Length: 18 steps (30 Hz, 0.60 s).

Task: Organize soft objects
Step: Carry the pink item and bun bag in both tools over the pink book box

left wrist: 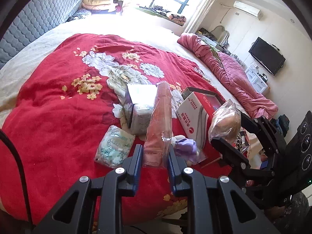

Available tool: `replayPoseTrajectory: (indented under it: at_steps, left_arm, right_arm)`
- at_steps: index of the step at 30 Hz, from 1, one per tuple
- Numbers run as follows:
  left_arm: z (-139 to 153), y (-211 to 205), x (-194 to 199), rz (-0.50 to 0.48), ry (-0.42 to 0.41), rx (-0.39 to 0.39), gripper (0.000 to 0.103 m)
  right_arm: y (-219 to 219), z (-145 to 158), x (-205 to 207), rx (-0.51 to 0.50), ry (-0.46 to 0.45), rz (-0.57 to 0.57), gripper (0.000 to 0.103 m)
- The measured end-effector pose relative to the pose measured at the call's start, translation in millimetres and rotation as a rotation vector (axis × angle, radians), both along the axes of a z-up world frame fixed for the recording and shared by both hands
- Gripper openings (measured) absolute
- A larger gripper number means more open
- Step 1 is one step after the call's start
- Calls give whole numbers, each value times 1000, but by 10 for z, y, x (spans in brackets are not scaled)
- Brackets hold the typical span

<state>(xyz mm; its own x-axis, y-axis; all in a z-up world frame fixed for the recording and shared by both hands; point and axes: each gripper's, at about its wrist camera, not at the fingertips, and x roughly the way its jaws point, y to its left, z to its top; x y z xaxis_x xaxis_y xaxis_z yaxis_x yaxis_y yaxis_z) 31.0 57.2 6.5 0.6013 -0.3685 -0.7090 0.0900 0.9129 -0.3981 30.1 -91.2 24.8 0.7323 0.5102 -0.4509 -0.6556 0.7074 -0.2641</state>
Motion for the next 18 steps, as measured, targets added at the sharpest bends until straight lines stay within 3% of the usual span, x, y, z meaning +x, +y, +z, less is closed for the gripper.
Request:
replayPoseTrajectory:
  at_steps: [3, 9, 18]
  left_arm:
    - [117, -88, 20, -21, -23, -20, 24]
    - [316, -384, 79, -66, -59, 13, 24]
    - [576, -915, 149, -142, -110, 45, 24]
  right_arm:
    - [-145, 119, 35, 54, 1, -46, 58]
    - [-512, 315, 62, 138, 2, -148, 58]
    - [-986, 462, 19, 199, -23, -248, 58]
